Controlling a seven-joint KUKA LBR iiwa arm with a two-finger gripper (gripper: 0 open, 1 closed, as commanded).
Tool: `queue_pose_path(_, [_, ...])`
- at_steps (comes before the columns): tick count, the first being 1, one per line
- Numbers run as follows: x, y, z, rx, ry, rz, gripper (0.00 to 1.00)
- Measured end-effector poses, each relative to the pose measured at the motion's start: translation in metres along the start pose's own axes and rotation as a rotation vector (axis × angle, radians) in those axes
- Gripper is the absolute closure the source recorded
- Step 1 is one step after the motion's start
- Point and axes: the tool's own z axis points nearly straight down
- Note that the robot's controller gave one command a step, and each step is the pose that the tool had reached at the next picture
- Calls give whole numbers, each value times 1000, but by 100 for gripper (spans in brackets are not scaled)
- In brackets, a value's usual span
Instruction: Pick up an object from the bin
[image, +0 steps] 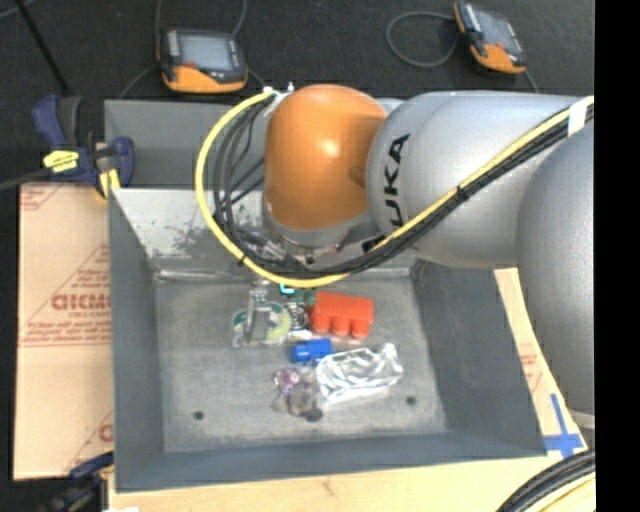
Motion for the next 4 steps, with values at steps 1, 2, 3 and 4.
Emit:
queue_pose_path(1, [-10, -59, 149, 3, -1, -90, 0])
queue_pose_path(2, [-11, -56, 144, -1, -8, -89, 100])
queue_pose_path(3, [19, -51, 5, -2, -16, -85, 100])
queue_pose_path(4, [31, -57, 16, 1, -7, -354, 100])
